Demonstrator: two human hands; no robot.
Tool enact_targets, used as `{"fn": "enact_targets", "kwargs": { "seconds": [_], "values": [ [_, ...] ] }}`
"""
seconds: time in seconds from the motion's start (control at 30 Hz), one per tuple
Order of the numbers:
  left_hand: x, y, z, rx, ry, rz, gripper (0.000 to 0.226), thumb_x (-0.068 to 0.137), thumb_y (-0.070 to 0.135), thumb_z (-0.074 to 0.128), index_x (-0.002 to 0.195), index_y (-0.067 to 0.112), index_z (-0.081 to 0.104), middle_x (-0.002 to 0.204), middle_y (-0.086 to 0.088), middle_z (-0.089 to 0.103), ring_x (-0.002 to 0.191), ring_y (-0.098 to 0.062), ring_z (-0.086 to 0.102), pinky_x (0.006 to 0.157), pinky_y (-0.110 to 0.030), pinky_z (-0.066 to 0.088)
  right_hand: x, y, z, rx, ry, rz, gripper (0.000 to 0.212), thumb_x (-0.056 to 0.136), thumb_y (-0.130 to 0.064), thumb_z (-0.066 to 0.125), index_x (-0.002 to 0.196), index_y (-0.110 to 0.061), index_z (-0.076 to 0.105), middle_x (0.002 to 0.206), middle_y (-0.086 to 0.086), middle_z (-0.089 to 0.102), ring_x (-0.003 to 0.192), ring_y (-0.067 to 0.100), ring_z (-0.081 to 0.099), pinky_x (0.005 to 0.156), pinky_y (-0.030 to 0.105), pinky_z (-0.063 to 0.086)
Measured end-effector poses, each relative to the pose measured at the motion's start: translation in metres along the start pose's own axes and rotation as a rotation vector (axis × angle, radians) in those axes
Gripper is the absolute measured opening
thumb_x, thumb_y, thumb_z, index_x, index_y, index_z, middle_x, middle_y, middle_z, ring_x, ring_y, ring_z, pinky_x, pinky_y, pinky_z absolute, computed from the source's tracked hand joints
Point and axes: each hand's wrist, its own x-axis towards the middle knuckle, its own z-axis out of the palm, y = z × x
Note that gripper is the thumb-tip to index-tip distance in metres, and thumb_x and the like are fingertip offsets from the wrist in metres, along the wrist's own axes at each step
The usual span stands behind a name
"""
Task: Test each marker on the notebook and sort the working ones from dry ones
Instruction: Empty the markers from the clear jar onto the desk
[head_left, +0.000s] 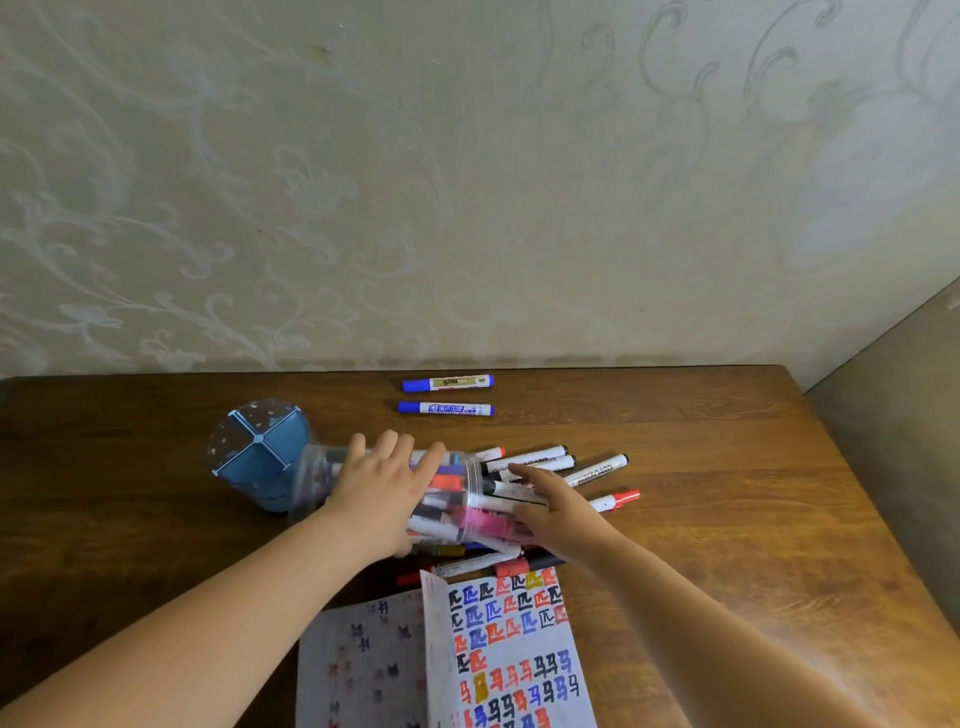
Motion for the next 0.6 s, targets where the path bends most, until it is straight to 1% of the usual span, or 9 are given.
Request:
{"fn": "enact_targets", "kwargs": {
  "seconds": [0.03,0.07,0.1,0.13,0.23,0.3,0.37,0.43,0.6],
  "values": [
    [-0.001,0.000,0.001,-0.012,-0.012,0.001,0.105,0.070,0.052,0.068,0.144,0.024,-0.001,0.142,-0.010,0.024,0.128,-0.028,0.024,0.104,-0.047,0.022,-0.001,0.003,0.001,-0.130,-0.014,-0.032,0.059,0.091,-0.024,0.052,0.144,-0.035,0.029,0.150,-0.003,0.030,0.135,0.021,0.032,0.111,0.046,0.032],
    [-0.001,-0.001,0.002,-0.031,-0.017,-0.001,0.105,0.070,0.052,0.067,0.144,0.027,-0.001,0.142,-0.010,0.025,0.128,-0.027,0.024,0.104,-0.047,0.022,-0.001,0.006,0.002,-0.265,-0.036,-0.067,0.066,0.089,-0.027,0.054,0.146,-0.035,0.023,0.153,-0.005,0.024,0.142,0.020,0.017,0.116,0.051,0.015],
    [-0.002,-0.001,0.001,-0.048,-0.017,-0.003,0.104,0.070,0.053,0.067,0.144,0.029,-0.001,0.141,-0.009,0.025,0.128,-0.027,0.023,0.103,-0.046,0.022,-0.002,0.007,0.005,-0.386,-0.056,-0.107,0.073,0.087,-0.032,0.057,0.148,-0.035,0.017,0.155,-0.007,0.018,0.145,0.018,0.007,0.117,0.052,0.003],
    [-0.002,-0.001,0.000,-0.055,-0.014,0.000,0.103,0.070,0.054,0.066,0.144,0.030,-0.001,0.141,-0.009,0.025,0.127,-0.027,0.023,0.103,-0.045,0.022,-0.002,0.007,0.007,-0.479,-0.074,-0.136,0.080,0.085,-0.036,0.059,0.148,-0.035,0.011,0.156,-0.009,0.013,0.145,0.017,0.001,0.117,0.052,-0.002],
    [-0.002,0.001,-0.006,0.003,0.013,0.028,0.100,0.072,0.055,0.063,0.145,0.032,-0.001,0.140,-0.010,0.026,0.127,-0.028,0.022,0.103,-0.046,0.019,0.002,0.006,0.013,-0.626,-0.029,-0.171,0.084,0.085,-0.046,0.060,0.149,-0.035,0.007,0.154,-0.008,0.017,0.143,0.021,0.010,0.117,0.049,0.005],
    [-0.003,0.000,-0.011,0.058,0.022,0.038,0.098,0.074,0.053,0.063,0.145,0.032,-0.001,0.140,-0.011,0.026,0.127,-0.029,0.021,0.104,-0.047,0.017,0.004,0.004,0.011,-0.689,0.034,-0.189,0.073,0.089,-0.049,0.054,0.148,-0.035,0.014,0.148,-0.006,0.029,0.137,0.022,0.023,0.114,0.043,0.015],
    [-0.003,-0.004,-0.016,0.111,0.018,0.040,0.097,0.076,0.050,0.063,0.145,0.032,-0.001,0.141,-0.013,0.025,0.128,-0.031,0.021,0.104,-0.048,0.016,0.004,0.003,0.005,-0.742,0.074,-0.193,0.064,0.092,-0.049,0.048,0.147,-0.033,0.020,0.145,-0.006,0.035,0.134,0.021,0.027,0.112,0.040,0.019],
    [-0.005,-0.007,-0.020,0.164,0.018,0.050,0.095,0.078,0.045,0.063,0.146,0.030,-0.002,0.141,-0.014,0.025,0.128,-0.032,0.021,0.104,-0.048,0.016,0.005,0.006,0.002,-0.764,0.055,-0.170,0.068,0.091,-0.051,0.049,0.149,-0.034,0.016,0.149,-0.005,0.030,0.138,0.022,0.022,0.113,0.043,0.015],
    [-0.008,-0.013,-0.021,0.161,0.005,0.018,0.097,0.077,0.047,0.064,0.145,0.031,-0.003,0.141,-0.014,0.024,0.128,-0.031,0.021,0.104,-0.048,0.017,0.002,0.009,0.015,-0.776,-0.124,-0.151,0.104,0.078,-0.053,0.065,0.149,-0.034,-0.009,0.158,-0.008,-0.002,0.146,0.022,-0.005,0.116,0.054,-0.001]
  ]
}}
